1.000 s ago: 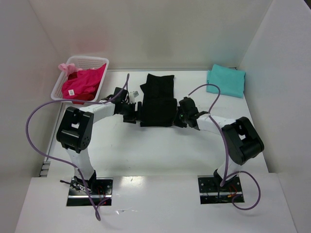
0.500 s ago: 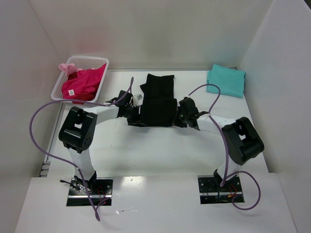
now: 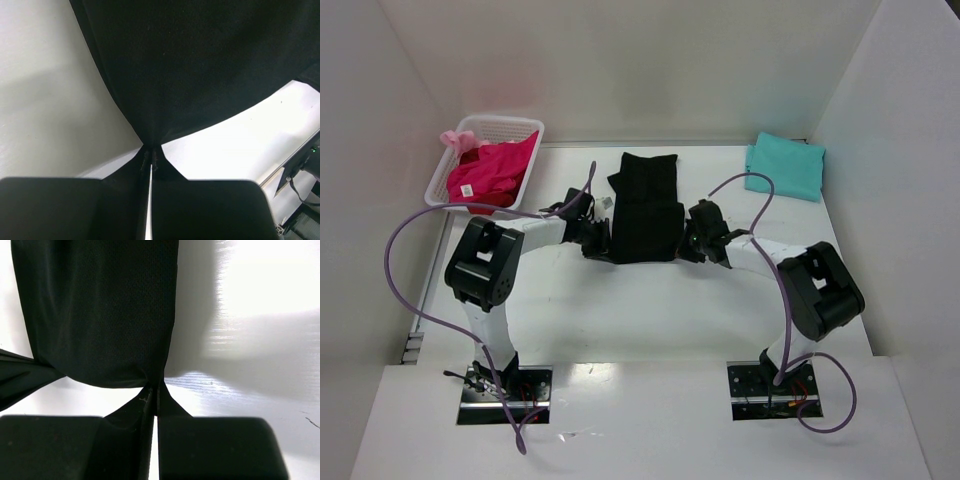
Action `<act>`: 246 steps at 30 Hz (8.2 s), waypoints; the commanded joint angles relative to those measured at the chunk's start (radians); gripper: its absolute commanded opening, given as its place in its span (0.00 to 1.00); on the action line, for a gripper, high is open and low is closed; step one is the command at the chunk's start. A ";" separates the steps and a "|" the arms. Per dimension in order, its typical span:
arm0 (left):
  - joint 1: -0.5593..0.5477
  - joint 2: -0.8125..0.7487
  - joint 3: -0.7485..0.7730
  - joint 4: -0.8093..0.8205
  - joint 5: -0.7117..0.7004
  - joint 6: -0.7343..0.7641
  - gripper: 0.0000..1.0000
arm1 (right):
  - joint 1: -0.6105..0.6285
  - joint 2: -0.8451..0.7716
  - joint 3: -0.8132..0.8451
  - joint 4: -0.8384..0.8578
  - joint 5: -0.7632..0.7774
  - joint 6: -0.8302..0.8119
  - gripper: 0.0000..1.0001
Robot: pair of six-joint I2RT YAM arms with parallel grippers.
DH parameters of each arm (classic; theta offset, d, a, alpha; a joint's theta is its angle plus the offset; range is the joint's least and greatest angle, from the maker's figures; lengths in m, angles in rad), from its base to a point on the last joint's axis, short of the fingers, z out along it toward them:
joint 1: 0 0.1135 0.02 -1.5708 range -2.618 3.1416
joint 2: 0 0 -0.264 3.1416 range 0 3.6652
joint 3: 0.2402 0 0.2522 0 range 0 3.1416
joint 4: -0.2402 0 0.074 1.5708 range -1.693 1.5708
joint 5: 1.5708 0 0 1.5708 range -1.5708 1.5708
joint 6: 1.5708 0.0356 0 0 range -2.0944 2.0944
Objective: Fold and stack the t-shirts
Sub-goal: Grab one side of the 2/3 rectangular tshirt with both arms, then fold the long partially folded tshirt into a neat square, then smooth out wrinkles on the folded tshirt, then put the neatly folded tshirt into the corner of the board with the right arm
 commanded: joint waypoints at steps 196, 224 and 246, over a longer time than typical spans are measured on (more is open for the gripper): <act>0.094 0.194 0.600 0.012 -0.115 0.163 0.99 | -0.338 0.305 0.709 0.016 -0.306 -0.366 0.38; 0.085 -0.044 0.379 -0.011 -0.051 0.111 0.99 | -0.338 0.487 0.559 0.088 -0.497 -0.386 1.00; 0.075 0.002 0.410 -0.006 -0.022 0.083 0.99 | -0.338 0.631 0.639 0.065 -0.579 -0.271 1.00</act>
